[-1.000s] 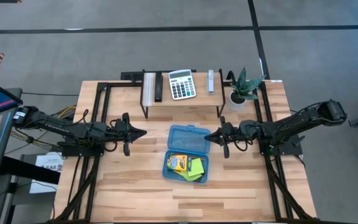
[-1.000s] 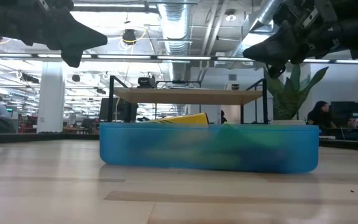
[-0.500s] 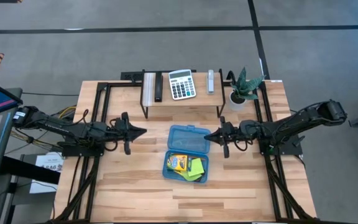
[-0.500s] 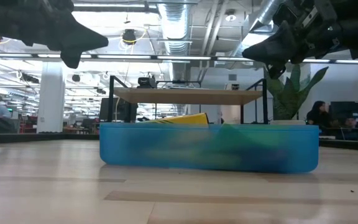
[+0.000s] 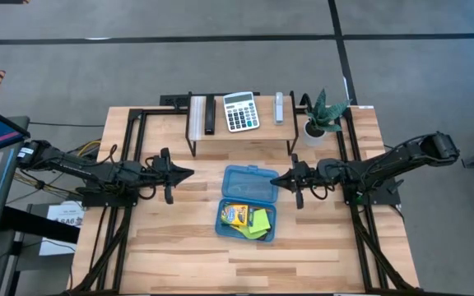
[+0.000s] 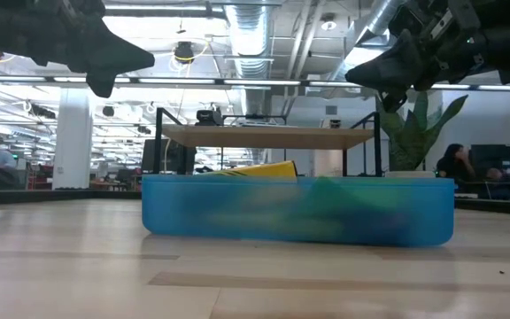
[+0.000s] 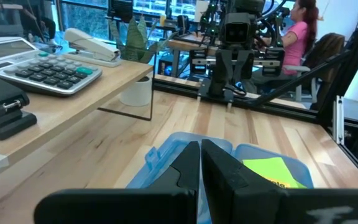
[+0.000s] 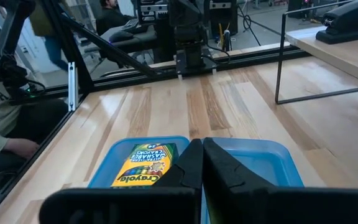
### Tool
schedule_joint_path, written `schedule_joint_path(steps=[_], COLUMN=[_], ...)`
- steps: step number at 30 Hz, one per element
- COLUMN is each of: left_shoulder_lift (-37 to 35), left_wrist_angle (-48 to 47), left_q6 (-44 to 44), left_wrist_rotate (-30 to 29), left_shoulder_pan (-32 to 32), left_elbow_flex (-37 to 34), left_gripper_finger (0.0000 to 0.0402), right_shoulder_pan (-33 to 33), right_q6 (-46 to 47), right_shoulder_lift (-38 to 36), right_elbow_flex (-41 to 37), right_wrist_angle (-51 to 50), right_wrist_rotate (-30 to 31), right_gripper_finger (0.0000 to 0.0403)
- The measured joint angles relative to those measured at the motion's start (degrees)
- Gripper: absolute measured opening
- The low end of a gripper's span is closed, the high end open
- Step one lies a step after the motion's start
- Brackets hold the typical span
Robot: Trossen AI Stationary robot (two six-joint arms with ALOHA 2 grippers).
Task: Pack school essentials
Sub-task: Close the supply box
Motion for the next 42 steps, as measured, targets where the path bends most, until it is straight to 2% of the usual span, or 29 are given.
schedule_joint_path(steps=[12,18,24,29,42], left_shoulder_lift=[0.2,3.6,6.0,6.0,6.0], left_wrist_angle=[-0.9,-2.0,-1.9,-1.7,-1.7], left_q6=[-0.3,-2.3,-1.6,-1.9,-2.0], left_wrist_rotate=[-0.5,-0.5,-4.8,-3.1,-3.0], left_shoulder_pan=[0.0,0.0,0.1,0.0,0.0], left_elbow_flex=[0.0,0.0,-0.1,-0.1,-0.1], left_gripper_finger=[0.0004,0.0004,0.0004,0.0004,0.0004], right_shoulder_pan=[-1.1,-0.5,-0.5,-0.6,-0.6], right_q6=[1.6,2.6,2.5,2.5,2.5], right_shoulder_lift=[0.0,0.0,0.0,0.0,0.0], right_elbow_flex=[0.0,0.0,0.0,0.0,0.0], right_wrist_angle=[-0.2,-4.2,-5.7,-5.8,-5.8], right_wrist_rotate=[0.1,0.2,0.2,0.2,0.1], right_gripper_finger=[0.0024,0.0019,0.0018,0.0020,0.0022])
